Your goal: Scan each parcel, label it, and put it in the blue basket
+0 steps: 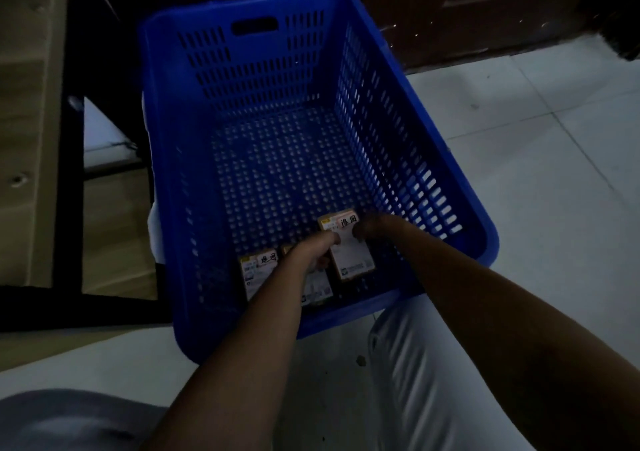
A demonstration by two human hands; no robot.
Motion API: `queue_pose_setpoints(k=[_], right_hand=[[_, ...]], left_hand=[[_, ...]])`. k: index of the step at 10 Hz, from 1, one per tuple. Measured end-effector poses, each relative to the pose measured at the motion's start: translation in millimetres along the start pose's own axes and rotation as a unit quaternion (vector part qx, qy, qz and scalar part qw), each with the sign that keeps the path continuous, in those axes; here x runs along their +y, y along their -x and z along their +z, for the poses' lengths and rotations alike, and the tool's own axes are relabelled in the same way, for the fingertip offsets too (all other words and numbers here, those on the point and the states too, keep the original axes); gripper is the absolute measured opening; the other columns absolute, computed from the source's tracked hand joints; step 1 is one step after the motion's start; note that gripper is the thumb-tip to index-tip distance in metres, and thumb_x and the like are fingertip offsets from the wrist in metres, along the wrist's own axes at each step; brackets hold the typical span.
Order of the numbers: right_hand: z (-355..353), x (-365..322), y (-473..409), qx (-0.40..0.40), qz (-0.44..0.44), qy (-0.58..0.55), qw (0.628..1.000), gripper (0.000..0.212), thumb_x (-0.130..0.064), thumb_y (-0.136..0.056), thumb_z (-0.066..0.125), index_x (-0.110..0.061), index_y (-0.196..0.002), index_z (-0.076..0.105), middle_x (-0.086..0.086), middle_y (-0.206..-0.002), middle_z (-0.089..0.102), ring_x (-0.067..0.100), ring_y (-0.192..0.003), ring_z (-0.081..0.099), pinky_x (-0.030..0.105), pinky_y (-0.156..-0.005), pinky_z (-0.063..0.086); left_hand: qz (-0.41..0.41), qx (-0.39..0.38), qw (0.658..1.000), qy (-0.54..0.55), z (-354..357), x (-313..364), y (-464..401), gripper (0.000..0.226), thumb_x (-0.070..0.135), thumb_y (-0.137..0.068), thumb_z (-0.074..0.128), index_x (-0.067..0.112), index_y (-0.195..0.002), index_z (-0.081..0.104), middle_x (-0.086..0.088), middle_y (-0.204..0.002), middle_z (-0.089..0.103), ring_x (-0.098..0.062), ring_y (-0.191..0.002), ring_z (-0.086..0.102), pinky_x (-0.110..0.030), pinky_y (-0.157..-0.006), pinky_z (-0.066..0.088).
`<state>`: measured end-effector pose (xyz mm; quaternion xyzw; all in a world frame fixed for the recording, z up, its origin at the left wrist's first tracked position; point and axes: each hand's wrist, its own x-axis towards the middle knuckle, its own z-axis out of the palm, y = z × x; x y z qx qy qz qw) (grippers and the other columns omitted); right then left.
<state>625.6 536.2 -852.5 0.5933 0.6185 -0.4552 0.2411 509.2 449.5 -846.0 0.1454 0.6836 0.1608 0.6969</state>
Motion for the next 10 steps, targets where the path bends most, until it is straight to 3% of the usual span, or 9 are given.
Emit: queue_pose_setpoints(k=[1, 3, 4, 5, 6, 7, 8, 9, 10], right_hand=[[5.3, 4.9, -5.7, -0.030, 0.018, 0.011, 0.999, 0.052, -0.018, -0.093, 0.057, -0.005, -0.141, 0.040, 0.016, -0.138, 0.048, 0.027, -0.110, 0.050, 0.037, -0.095, 0.045], [5.4, 4.6, 0.1, -0.071, 0.033, 0.059, 0.995, 0.046, -0.009, -0.096, 0.051, -0.001, -0.139, 0.041, 0.015, -0.139, 0.046, 0.034, -0.129, 0.044, 0.042, -0.109, 0.038], [6.3, 3.8, -1.1, -0.080, 0.044, 0.071, 0.993, 0.049, -0.004, -0.091, 0.054, -0.004, -0.139, 0.042, 0.015, -0.141, 0.046, 0.034, -0.127, 0.045, 0.043, -0.109, 0.039], [6.1, 2.9, 2.7, -0.085, 0.048, 0.068, 0.993, 0.048, -0.002, -0.088, 0.056, -0.005, -0.135, 0.047, 0.014, -0.135, 0.051, 0.032, -0.122, 0.049, 0.040, -0.101, 0.045], [6.4, 2.1, 7.4, -0.117, 0.060, 0.055, 0.990, 0.043, -0.004, -0.092, 0.054, -0.003, -0.134, 0.046, 0.015, -0.133, 0.051, 0.031, -0.114, 0.052, 0.037, -0.087, 0.049], [8.1, 1.6, 4.8, -0.155, 0.064, 0.045, 0.985, 0.035, -0.009, -0.094, 0.053, 0.000, -0.127, 0.048, 0.019, -0.124, 0.054, 0.027, -0.090, 0.053, 0.033, -0.072, 0.048], [7.3, 2.7, 6.7, -0.160, 0.074, 0.048, 0.983, 0.042, -0.011, -0.095, 0.053, 0.000, -0.135, 0.044, 0.015, -0.116, 0.055, 0.027, -0.097, 0.054, 0.035, -0.084, 0.046], [3.0, -2.6, 23.3, -0.132, 0.044, 0.109, 0.984, 0.043, -0.015, -0.099, 0.049, -0.001, -0.138, 0.041, 0.008, -0.118, 0.054, 0.024, -0.100, 0.052, 0.032, -0.082, 0.045], [-1.5, -7.7, 34.5, -0.019, -0.009, 0.168, 0.986, 0.039, -0.020, -0.100, 0.046, -0.004, -0.135, 0.045, 0.008, -0.128, 0.053, 0.023, -0.099, 0.049, 0.031, -0.081, 0.041]], left_hand=[[-0.028, -0.028, 0.999, -0.009, 1.6, -4.8, -7.0, 0.046, 0.017, -0.088, 0.054, 0.011, -0.133, 0.048, -0.014, -0.131, 0.056, -0.029, -0.117, 0.055, -0.039, -0.099, 0.049], [-0.033, -0.040, 0.999, 0.006, -2.5, -7.4, -9.5, 0.043, 0.011, -0.094, 0.046, 0.010, -0.137, 0.044, -0.013, -0.115, 0.059, -0.025, -0.096, 0.059, -0.037, -0.087, 0.048], [-0.040, -0.043, 0.998, 0.013, -6.3, -8.8, -15.4, 0.038, 0.009, -0.096, 0.043, 0.008, -0.134, 0.043, -0.013, -0.109, 0.058, -0.024, -0.086, 0.057, -0.036, -0.083, 0.047], [-0.062, -0.059, 0.996, 0.011, -5.0, -6.9, -9.7, 0.006, 0.008, -0.100, 0.039, 0.008, -0.105, 0.042, -0.007, -0.084, 0.047, -0.020, -0.069, 0.048, -0.029, -0.067, 0.045], [-0.075, -0.061, 0.995, -0.005, -4.9, -7.1, -7.8, 0.005, 0.008, -0.099, 0.040, 0.009, -0.095, 0.043, -0.005, -0.081, 0.041, -0.019, -0.069, 0.045, -0.029, -0.070, 0.044], [-0.067, -0.046, 0.996, -0.023, -5.9, -8.6, -9.5, 0.003, 0.010, -0.099, 0.041, 0.008, -0.097, 0.044, -0.005, -0.080, 0.037, -0.019, -0.068, 0.041, -0.027, -0.080, 0.042], [-0.062, -0.016, 0.997, -0.042, -7.7, -9.7, -8.5, 0.007, 0.010, -0.098, 0.042, 0.008, -0.094, 0.047, -0.006, -0.078, 0.037, -0.018, -0.069, 0.039, -0.029, -0.080, 0.042], [0.020, 0.044, 0.994, -0.098, -14.2, -9.9, -6.9, 0.028, 0.022, -0.100, 0.042, 0.006, -0.118, 0.054, -0.008, -0.103, 0.056, -0.023, -0.093, 0.050, -0.033, -0.093, 0.045], [0.081, 0.148, 0.975, -0.146, -22.3, -7.8, -1.0, 0.034, 0.026, -0.100, 0.043, 0.004, -0.121, 0.059, -0.006, -0.107, 0.057, -0.024, -0.095, 0.057, -0.031, -0.088, 0.047]])
